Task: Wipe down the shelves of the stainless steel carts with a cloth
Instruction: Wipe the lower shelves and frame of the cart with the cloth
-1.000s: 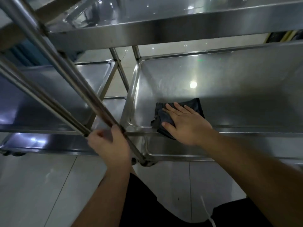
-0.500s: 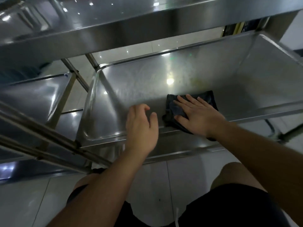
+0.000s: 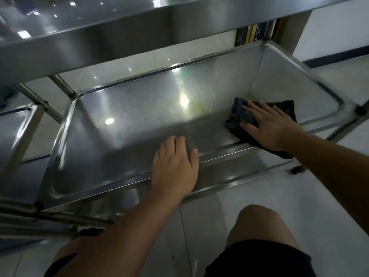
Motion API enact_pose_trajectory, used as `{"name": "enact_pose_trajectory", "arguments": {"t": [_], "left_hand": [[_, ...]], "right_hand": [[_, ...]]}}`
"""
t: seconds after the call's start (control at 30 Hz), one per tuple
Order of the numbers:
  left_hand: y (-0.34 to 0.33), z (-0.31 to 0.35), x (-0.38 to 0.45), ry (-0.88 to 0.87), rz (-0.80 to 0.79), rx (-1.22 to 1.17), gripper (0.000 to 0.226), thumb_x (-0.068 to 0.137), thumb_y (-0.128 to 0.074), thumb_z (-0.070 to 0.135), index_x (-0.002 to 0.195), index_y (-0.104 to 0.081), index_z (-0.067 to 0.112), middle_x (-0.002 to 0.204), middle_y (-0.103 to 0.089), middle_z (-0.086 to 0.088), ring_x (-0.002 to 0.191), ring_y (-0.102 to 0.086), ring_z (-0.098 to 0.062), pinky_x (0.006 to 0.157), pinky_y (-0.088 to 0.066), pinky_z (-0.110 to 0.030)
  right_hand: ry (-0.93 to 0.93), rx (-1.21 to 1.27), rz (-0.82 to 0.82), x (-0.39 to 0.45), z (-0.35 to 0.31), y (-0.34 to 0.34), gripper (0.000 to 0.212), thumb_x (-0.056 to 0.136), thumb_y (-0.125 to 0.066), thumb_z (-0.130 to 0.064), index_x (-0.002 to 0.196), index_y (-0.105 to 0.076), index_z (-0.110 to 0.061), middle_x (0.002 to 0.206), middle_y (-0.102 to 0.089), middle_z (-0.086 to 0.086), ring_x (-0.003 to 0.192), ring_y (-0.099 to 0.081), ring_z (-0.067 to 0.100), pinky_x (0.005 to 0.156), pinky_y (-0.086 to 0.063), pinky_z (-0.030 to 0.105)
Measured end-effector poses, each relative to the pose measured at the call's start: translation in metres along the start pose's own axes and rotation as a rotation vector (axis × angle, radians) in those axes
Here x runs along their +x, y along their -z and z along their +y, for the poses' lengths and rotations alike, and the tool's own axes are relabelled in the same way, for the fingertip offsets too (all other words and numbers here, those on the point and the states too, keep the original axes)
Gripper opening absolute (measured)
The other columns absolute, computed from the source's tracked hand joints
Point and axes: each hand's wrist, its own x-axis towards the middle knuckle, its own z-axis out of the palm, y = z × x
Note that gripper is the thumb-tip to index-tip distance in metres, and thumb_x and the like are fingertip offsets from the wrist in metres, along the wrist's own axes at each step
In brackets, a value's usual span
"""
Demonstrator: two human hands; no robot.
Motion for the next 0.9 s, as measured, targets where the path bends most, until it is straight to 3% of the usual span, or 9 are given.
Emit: {"name": "enact_pose_trajectory", "arguments": {"t": [0.13,0.33,0.47,0.63,0.9], "left_hand": [[-0.009,0.037,0.005,-0.217,-0.023,0.001,0.06,0.108,-0.03,0.05,0.154,-0.046,0.015,0.161,-0.042,-0.007,0.154,-0.031,-0.027,0.125,-0.025,-0.041],[-0.029,0.077,0.026,-0.345,-0.177,0.07,0.071,0.108,-0.014,0.059,0.17,-0.009,0.024,0.178,-0.002,0.003,0.163,0.004,-0.014,0.13,0.006,-0.033],[-0.034,0.076,0.023,-0.347,-0.194,0.13,0.076,0.104,-0.001,0.064,0.17,-0.001,0.026,0.177,0.005,0.005,0.162,0.009,-0.012,0.131,0.004,-0.035],[-0.033,0.074,0.022,-0.362,-0.201,0.131,0.084,0.1,0.003,0.071,0.17,-0.001,0.025,0.177,0.006,0.004,0.162,0.011,-0.012,0.132,0.002,-0.037],[-0.033,0.074,0.021,-0.358,-0.209,0.152,0.084,0.1,0.002,0.072,0.17,0.003,0.025,0.176,0.011,0.005,0.161,0.016,-0.011,0.131,0.002,-0.037]], "right_hand": [[-0.081,0.025,0.016,0.002,0.033,0.005,0.089,0.084,0.0,-0.082,0.164,0.0,-0.042,0.173,0.003,-0.015,0.16,0.004,0.012,0.128,0.001,0.04],[-0.199,0.021,0.059,0.01,0.086,0.006,0.079,0.095,-0.008,-0.077,0.164,0.002,-0.04,0.174,0.001,-0.012,0.16,0.002,0.016,0.126,0.001,0.041],[-0.274,-0.005,0.037,0.015,0.135,0.014,0.085,0.088,0.001,-0.077,0.165,-0.001,-0.041,0.174,0.004,-0.007,0.16,0.005,0.023,0.127,0.001,0.049],[-0.361,0.007,0.101,0.041,0.172,0.022,0.083,0.091,-0.004,-0.077,0.164,0.0,-0.038,0.174,-0.001,-0.009,0.16,0.004,0.02,0.127,0.002,0.048],[-0.335,0.03,0.12,0.074,0.172,0.031,0.086,0.088,-0.001,-0.086,0.162,0.003,-0.041,0.174,-0.002,-0.008,0.16,0.004,0.021,0.123,0.005,0.045]]}}
